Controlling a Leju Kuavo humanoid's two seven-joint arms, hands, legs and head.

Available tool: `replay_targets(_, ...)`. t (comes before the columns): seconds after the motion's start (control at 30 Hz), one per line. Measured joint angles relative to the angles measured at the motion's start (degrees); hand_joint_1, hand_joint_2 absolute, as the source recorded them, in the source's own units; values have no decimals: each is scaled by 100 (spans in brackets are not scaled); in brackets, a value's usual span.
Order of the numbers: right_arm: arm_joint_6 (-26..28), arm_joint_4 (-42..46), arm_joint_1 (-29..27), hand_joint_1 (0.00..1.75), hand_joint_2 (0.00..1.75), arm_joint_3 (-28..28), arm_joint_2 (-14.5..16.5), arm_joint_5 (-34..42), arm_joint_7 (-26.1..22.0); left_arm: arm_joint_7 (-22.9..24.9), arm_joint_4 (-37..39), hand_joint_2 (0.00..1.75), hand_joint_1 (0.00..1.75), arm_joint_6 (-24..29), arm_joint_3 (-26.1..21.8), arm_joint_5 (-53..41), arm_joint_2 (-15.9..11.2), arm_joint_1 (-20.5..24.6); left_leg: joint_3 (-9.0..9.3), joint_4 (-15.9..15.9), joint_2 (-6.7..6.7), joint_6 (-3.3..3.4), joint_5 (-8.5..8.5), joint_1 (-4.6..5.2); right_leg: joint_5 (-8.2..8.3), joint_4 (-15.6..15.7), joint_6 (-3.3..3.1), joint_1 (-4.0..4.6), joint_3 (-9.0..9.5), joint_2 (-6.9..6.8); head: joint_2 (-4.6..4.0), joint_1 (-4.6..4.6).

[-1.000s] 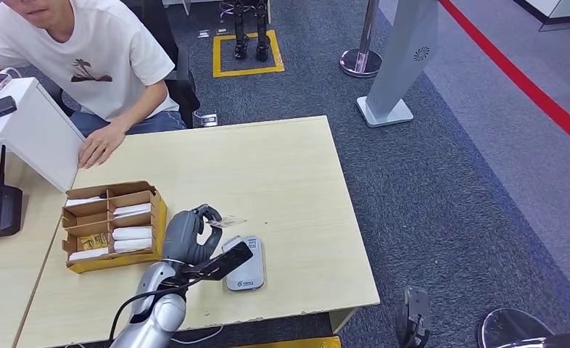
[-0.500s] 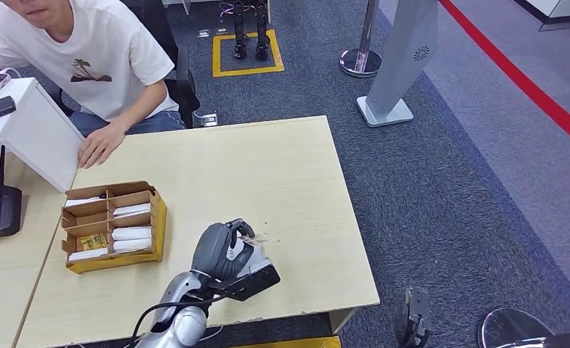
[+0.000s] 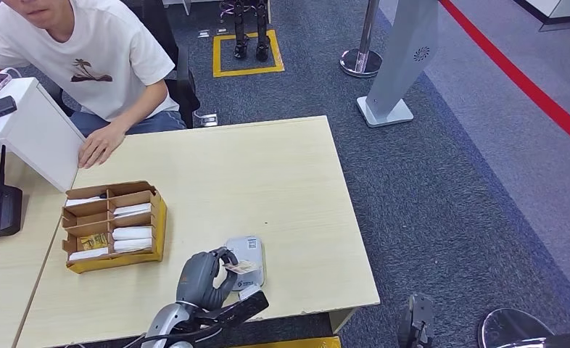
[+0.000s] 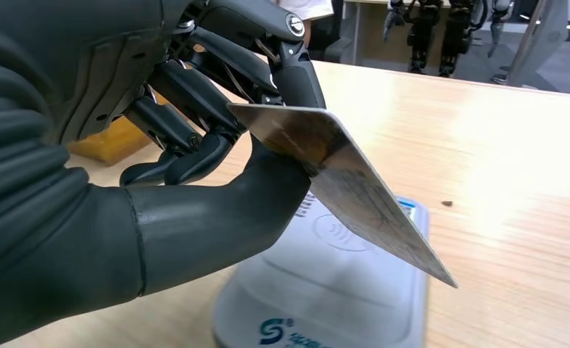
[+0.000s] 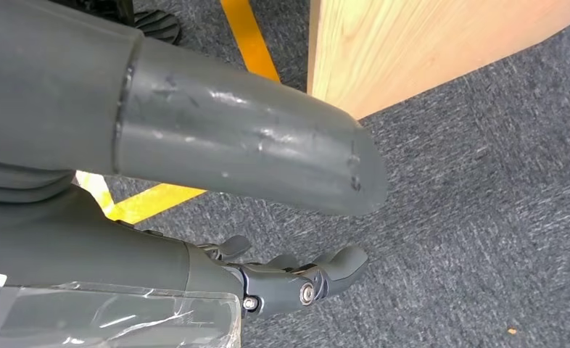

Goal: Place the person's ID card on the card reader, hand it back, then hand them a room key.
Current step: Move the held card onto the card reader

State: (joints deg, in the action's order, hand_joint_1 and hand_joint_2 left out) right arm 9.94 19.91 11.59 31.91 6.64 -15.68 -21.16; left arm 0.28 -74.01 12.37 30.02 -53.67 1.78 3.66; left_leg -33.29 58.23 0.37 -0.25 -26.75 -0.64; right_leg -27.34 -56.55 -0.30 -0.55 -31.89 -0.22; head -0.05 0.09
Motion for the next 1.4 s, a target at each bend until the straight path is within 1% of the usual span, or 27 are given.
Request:
replay_targets(0.23, 3, 0, -59, 0, 0, 8, 0, 32, -40, 79, -282, 175, 175, 47, -200, 16, -123, -340, 0, 0, 0, 1, 0, 0, 0, 0, 0, 0, 0, 0, 0, 1)
replay_targets(0.47, 3, 2, -82, 0, 0, 22, 0, 59, -61, 79, -467, 175, 175, 130, -407, 107, -197, -529, 0, 0, 0, 0, 0, 0, 0, 0, 0, 0, 0, -1, 1, 0)
replay_targets(0.87, 3, 9, -95, 0, 0, 25, 0, 61, -81, 64, -664, 175, 175, 145, -582, 210, -249, -596, 0, 0, 0, 0, 0, 0, 0, 0, 0, 0, 0, -1, 1, 1)
replay_targets(1.17, 1, 38, -95, 0, 0, 25, 0, 20, -59, 64, -662, 175, 175, -58, -630, 281, -273, -596, 0, 0, 0, 0, 0, 0, 0, 0, 0, 0, 0, -1, 0, 1)
replay_targets(1.27, 1, 42, -88, 0, 0, 25, 1, -1, -27, 52, -630, 175, 175, -167, -628, 317, -252, -587, 0, 0, 0, 0, 0, 0, 0, 0, 0, 0, 0, 0, 0, 1)
replay_targets(1.4, 3, 42, -72, 0, 0, 25, 2, -10, 6, -33, -469, 175, 175, -110, -628, 450, -170, -573, 0, 0, 0, 1, 0, 0, 0, 0, 0, 0, 0, 0, 1, 0)
